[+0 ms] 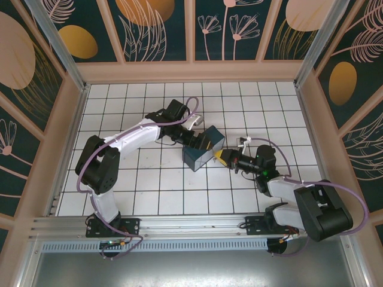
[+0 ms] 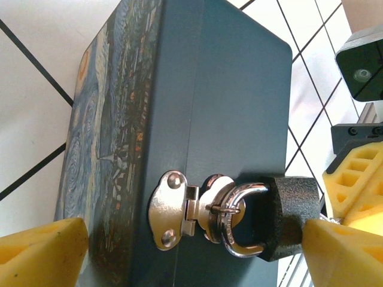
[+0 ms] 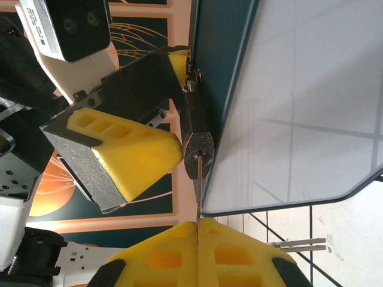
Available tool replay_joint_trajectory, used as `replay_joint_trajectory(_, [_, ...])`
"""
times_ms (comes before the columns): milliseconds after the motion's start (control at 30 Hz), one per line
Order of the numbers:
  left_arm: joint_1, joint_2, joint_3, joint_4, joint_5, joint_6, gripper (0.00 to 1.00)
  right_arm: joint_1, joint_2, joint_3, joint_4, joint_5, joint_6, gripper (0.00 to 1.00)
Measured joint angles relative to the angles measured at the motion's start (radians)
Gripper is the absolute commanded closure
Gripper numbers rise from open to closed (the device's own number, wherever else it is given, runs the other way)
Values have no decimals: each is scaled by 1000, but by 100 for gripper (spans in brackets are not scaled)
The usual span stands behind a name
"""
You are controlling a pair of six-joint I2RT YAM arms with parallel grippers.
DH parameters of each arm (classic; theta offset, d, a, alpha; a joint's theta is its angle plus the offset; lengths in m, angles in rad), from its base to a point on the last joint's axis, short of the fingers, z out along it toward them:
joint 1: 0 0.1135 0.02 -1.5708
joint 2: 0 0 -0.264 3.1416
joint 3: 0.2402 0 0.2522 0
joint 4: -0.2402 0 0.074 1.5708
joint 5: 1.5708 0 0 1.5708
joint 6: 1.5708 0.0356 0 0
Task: Unlock the padlock with the key
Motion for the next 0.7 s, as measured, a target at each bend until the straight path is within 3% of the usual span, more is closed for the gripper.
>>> replay_joint_trajectory(367, [31, -2, -16, -17, 18, 0, 10, -38, 31, 6, 24, -20, -18, 100])
replay_joint_trajectory(700, [54, -2, 57, -72, 35, 5, 12, -101, -113, 132, -330, -74, -254, 100])
